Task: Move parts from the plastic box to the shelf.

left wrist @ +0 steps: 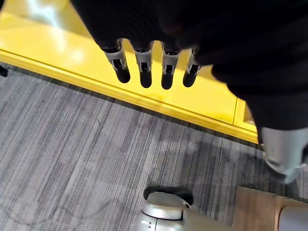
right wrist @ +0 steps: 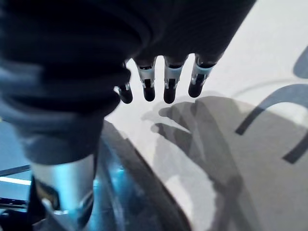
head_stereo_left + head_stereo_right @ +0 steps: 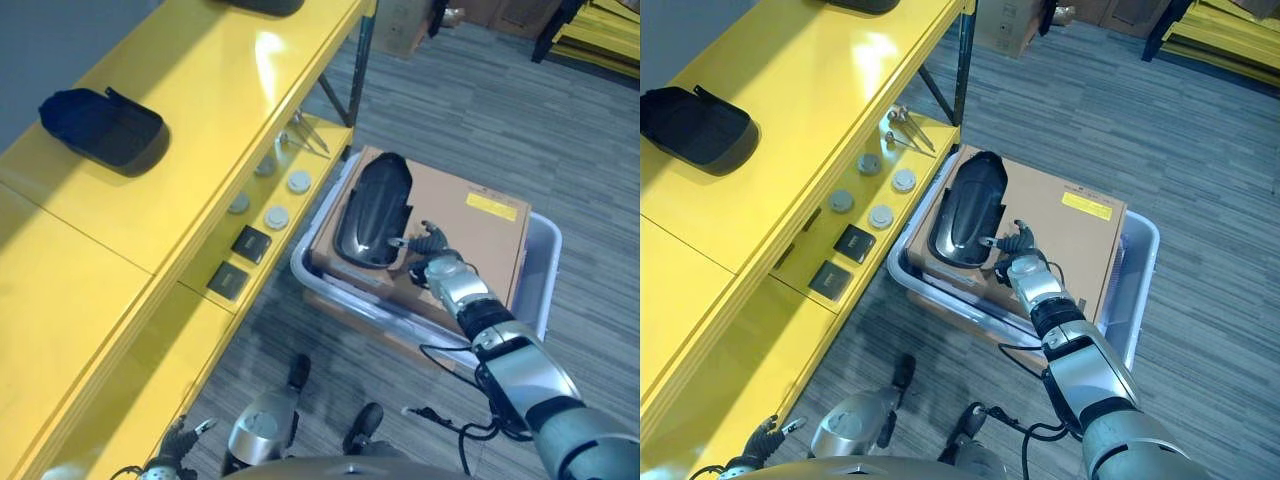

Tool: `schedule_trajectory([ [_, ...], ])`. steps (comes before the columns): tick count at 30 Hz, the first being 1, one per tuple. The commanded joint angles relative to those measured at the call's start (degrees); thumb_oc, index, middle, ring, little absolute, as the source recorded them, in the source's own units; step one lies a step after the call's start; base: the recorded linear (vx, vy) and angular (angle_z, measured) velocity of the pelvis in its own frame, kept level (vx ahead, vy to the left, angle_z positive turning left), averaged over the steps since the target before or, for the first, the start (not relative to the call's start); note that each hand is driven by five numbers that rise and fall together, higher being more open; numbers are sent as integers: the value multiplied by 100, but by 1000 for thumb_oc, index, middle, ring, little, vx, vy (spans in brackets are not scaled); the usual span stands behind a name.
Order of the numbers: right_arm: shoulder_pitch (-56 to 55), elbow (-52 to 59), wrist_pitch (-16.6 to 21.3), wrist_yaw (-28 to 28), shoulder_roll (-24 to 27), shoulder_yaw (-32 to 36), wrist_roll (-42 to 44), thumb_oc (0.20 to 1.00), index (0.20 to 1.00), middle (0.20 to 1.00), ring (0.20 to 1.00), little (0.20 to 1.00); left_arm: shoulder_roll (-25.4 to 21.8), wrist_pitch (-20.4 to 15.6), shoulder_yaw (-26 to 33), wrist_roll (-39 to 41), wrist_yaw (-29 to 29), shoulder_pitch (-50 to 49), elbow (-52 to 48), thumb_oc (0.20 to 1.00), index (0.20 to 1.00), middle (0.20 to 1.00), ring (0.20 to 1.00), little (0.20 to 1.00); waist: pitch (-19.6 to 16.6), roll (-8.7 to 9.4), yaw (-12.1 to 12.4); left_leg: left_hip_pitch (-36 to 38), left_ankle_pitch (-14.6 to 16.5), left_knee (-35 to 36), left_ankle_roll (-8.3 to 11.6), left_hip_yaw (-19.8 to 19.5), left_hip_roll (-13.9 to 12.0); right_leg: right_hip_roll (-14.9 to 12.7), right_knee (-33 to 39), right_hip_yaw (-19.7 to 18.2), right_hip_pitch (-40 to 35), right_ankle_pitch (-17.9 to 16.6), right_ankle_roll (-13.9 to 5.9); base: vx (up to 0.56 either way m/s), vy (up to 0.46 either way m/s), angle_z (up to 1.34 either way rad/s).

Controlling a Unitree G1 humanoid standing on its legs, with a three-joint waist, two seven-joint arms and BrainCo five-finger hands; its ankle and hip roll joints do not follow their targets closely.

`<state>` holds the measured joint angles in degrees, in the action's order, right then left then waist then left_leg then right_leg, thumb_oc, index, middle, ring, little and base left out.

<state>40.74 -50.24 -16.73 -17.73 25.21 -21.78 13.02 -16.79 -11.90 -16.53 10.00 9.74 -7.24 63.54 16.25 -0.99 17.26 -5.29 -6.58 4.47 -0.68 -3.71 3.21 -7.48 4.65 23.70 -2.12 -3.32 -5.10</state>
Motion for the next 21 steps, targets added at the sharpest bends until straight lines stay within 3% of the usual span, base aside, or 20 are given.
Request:
schedule_trajectory([
  [1,272,-155,-80,-78,250,-257,-306,1000,1000,1000,1000,1000,-165,-139,-442,184,58,166,107,1000,1000,1000,1000,1000,-47,17,148,-345,163,-350,178,80,-336,-707,-331,-8,322,-314,-449,-55,-4,8],
  [6,375,-791,-147,-337,333,-352,-745,1000,1000,1000,1000,1000,-221,-242,-516,304,91,287,90,1000,1000,1000,1000,1000,120,58,214,-482,150,-369,156,47,-318,-696,-349,-6,426,-354,-487,-62,-10,7],
  [13,605,-1066,13,-469,426,-366,-558,1000,1000,1000,1000,1000,-291,-263,-604,418,92,456,-7,1000,1000,1000,1000,1000,289,67,259,-651,95,-329,123,5,-267,-710,-326,17,560,-444,-536,-60,7,6],
  [14,628,-1044,10,-469,434,-371,-545,561,561,561,561,561,-292,-265,-602,419,101,456,-22,1000,1000,1000,1000,1000,301,69,261,-655,94,-328,120,5,-262,-716,-329,21,569,-453,-540,-40,10,9],
  [15,646,-993,14,-434,455,-377,-560,200,200,200,200,200,-307,-273,-591,427,109,443,-50,1000,1000,1000,1000,1000,311,71,263,-661,98,-330,118,9,-255,-725,-331,22,578,-462,-546,-19,16,5],
  [21,661,-916,98,-375,485,-396,-457,200,200,200,200,200,-307,-301,-591,473,142,446,-92,1000,1000,1000,1000,1000,319,54,233,-640,99,-309,111,44,-234,-751,-344,12,608,-482,-554,0,0,0],
])
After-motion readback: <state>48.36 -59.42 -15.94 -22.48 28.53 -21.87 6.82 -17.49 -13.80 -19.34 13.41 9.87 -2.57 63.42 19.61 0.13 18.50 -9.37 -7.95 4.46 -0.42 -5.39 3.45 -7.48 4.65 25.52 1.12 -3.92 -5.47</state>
